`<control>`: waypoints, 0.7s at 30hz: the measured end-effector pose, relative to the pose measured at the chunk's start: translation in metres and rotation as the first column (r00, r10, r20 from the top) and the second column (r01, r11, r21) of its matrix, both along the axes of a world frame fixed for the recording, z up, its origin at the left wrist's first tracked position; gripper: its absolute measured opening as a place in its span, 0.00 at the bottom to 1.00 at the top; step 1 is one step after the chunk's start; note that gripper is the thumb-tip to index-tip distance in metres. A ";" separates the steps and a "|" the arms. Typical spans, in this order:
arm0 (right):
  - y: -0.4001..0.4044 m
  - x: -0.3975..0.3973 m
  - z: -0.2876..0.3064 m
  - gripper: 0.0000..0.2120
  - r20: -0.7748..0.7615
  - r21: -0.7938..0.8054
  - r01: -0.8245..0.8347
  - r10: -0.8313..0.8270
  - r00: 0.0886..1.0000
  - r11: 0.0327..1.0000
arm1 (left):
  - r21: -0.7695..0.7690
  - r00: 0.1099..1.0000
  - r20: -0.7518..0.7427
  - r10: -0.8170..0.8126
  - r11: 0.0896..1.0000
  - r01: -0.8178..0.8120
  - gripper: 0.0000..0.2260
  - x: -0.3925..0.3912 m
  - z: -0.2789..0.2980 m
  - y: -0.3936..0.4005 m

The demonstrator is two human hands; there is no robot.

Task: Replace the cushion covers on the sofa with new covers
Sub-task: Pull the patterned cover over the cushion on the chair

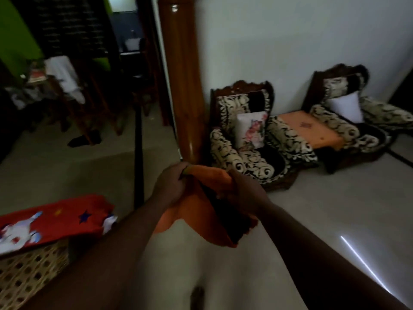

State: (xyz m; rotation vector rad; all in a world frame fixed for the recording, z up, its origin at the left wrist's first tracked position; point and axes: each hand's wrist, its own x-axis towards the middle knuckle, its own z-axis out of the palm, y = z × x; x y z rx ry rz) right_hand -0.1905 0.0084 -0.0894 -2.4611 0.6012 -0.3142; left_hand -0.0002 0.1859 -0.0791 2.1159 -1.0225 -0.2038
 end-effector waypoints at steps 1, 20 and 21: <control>-0.019 -0.009 -0.007 0.19 -0.069 -0.085 0.037 -0.043 0.997 0.996 | -0.017 1.000 -0.002 0.000 1.000 0.000 0.12 0.005 -0.001 -0.022; -0.236 -0.060 -0.023 0.14 0.116 0.234 0.592 -0.627 0.770 0.771 | 0.564 0.576 0.191 -0.795 0.569 0.598 0.27 -0.067 -0.015 -0.380; -0.239 -0.065 -0.020 0.12 0.136 0.244 0.591 -0.630 0.764 0.769 | 0.496 0.626 0.126 -0.770 0.595 0.632 0.19 -0.069 -0.012 -0.387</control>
